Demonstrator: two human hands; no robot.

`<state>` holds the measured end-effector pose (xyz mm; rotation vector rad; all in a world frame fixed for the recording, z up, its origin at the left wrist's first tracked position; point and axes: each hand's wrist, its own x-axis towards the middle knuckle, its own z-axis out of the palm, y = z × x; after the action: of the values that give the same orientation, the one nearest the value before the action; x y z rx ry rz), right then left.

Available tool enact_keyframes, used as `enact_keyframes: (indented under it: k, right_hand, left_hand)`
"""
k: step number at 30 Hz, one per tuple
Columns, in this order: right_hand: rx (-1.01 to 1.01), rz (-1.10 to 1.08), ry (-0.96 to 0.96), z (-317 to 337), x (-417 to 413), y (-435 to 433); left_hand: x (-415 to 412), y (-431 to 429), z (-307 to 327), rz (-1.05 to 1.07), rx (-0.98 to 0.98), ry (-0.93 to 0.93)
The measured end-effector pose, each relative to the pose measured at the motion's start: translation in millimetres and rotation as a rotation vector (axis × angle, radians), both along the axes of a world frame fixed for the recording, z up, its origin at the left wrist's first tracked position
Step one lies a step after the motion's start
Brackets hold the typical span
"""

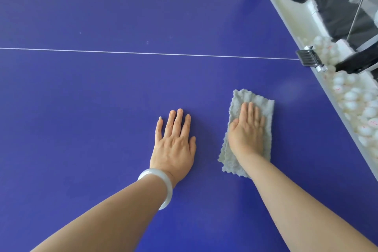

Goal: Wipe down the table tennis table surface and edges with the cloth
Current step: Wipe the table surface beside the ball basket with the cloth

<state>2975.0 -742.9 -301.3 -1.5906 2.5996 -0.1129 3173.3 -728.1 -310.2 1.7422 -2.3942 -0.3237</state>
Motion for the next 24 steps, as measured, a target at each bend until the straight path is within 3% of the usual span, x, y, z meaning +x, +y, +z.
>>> enact_keyframes:
  k: [3, 6, 8, 10, 12, 13, 15, 19, 24]
  right_hand:
    - [-0.002, 0.513, 0.024, -5, 21, 28]
    - [0.022, 0.940, 0.028, 0, -36, 45]
    - [0.047, 0.808, 0.106, 5, -92, 32]
    - [0.058, 0.394, 0.070, 7, -128, 9]
    - [0.023, 0.038, 0.007, 3, -115, -14]
    - [0.031, -0.037, -0.025, 1, -99, -24]
    - [0.007, 0.053, -0.037, -6, -66, -30]
    - [-0.024, 0.580, -0.002, -9, -63, -28]
    - [-0.043, 0.609, -0.043, -11, -72, -28]
  left_hand:
    - [-1, -1, 1, 0.010, -0.011, -0.007]
    - [0, 0, 3, 0.020, -0.008, -0.030]
    - [1, 2, 3, 0.028, -0.016, -0.045]
    - [-1, 1, 5, 0.034, -0.026, -0.062]
    - [0, 1, 6, 0.035, -0.016, -0.075]
    - [-1, 2, 5, 0.037, -0.014, -0.081]
    - [-4, 4, 7, 0.045, -0.018, -0.096]
    - [-9, 4, 13, 0.046, -0.001, -0.134]
    - [-21, 1, 23, 0.020, -0.069, -0.235]
